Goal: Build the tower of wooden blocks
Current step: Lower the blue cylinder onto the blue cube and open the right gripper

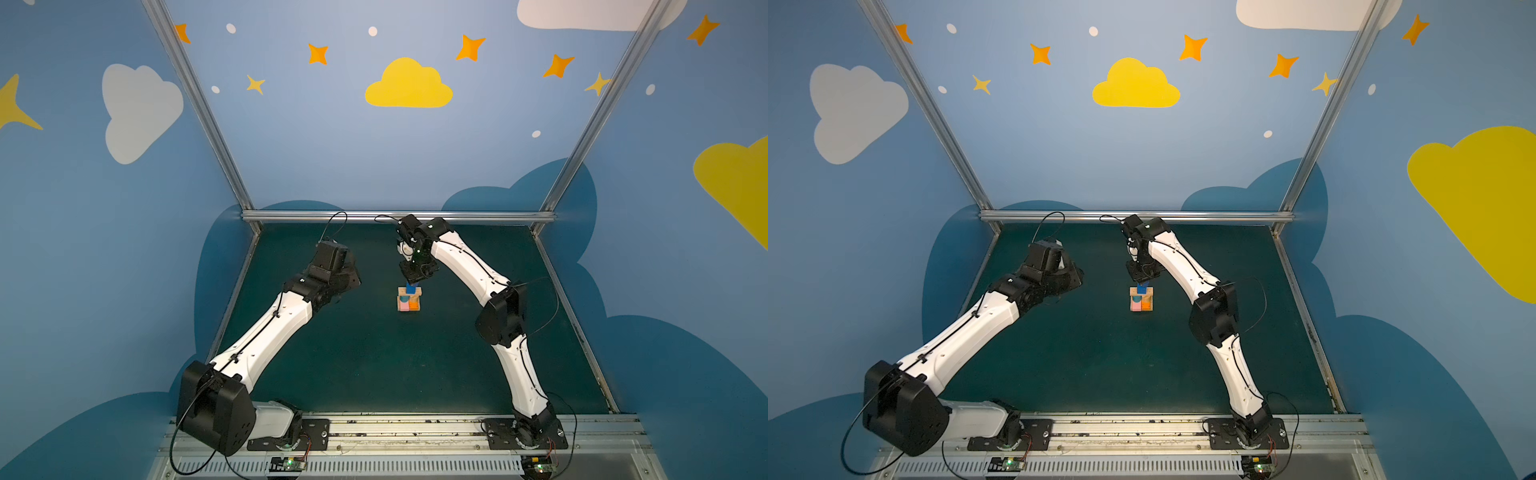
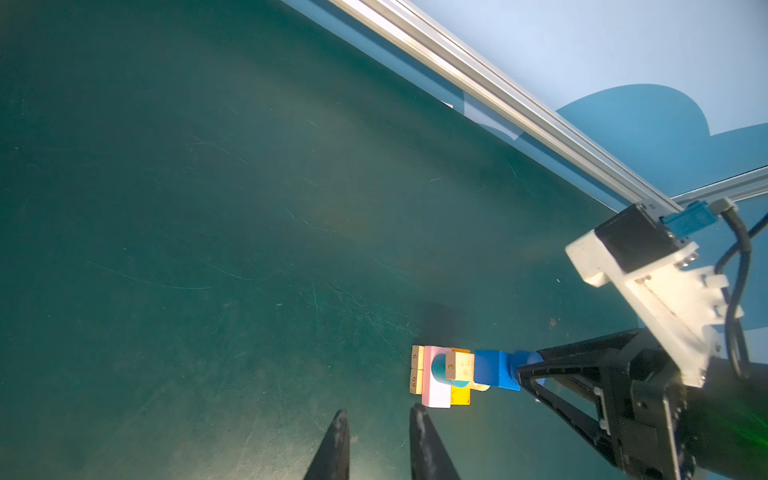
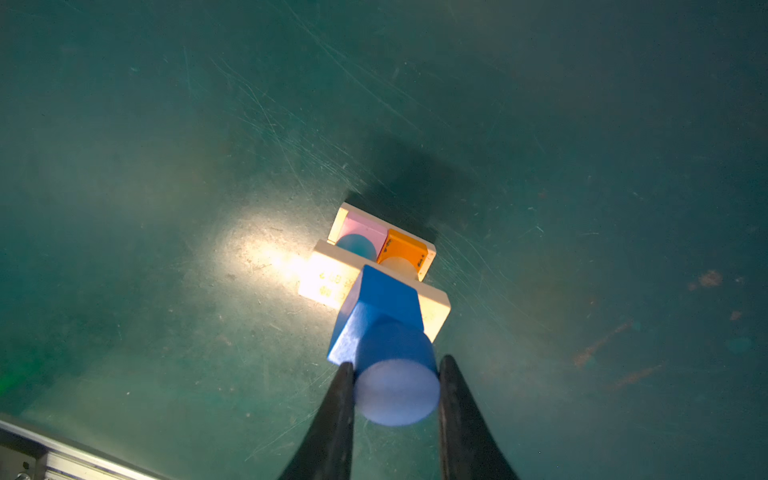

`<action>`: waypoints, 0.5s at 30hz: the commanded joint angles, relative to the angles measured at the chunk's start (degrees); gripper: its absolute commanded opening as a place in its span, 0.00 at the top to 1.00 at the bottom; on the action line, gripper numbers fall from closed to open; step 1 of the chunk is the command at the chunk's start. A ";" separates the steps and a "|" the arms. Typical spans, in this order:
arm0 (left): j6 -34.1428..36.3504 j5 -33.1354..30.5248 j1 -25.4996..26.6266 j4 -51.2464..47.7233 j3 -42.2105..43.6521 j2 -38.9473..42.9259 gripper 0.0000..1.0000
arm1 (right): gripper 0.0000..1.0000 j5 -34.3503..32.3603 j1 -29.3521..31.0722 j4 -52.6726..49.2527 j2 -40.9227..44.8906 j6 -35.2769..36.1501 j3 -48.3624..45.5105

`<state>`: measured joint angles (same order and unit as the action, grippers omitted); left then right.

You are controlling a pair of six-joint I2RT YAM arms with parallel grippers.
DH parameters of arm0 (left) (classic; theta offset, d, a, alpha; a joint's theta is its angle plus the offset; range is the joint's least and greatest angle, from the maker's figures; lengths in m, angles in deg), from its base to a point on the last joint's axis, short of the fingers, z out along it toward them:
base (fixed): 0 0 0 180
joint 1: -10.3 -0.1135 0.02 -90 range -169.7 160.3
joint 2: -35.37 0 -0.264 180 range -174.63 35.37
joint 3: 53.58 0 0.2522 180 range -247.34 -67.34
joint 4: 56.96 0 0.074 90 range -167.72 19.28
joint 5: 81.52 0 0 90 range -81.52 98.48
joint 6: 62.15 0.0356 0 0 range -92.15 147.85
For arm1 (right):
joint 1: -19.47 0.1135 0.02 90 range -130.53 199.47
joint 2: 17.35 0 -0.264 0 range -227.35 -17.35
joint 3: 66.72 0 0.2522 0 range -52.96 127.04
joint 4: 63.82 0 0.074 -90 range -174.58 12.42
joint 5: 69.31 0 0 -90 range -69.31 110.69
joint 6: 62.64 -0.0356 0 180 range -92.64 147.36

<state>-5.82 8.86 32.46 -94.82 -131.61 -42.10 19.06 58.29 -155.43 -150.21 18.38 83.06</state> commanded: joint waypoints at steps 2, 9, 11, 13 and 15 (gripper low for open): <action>0.62 -0.56 -0.36 -0.84 0.48 1.08 0.74 | 0.83 0.48 0.44 -0.71 -0.38 -0.51 1.74; 0.58 -0.66 -0.45 -0.82 0.78 1.50 0.74 | 0.81 0.57 0.70 -0.73 -0.56 -0.53 1.79; 0.54 -0.61 -0.45 -0.84 0.83 1.62 0.73 | 0.81 0.71 0.77 -0.61 -0.57 -0.46 1.82; 0.46 -0.58 -0.57 -0.73 0.90 1.62 0.73 | 0.80 0.75 0.79 -0.61 -0.56 -0.59 1.92; 0.47 -0.56 -0.61 -0.80 0.89 1.58 0.73 | 0.79 0.75 0.81 -0.54 -0.65 -0.58 1.94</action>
<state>-5.82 8.86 32.15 -94.99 -131.17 -41.75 19.50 58.69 -155.38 -150.21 18.30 83.65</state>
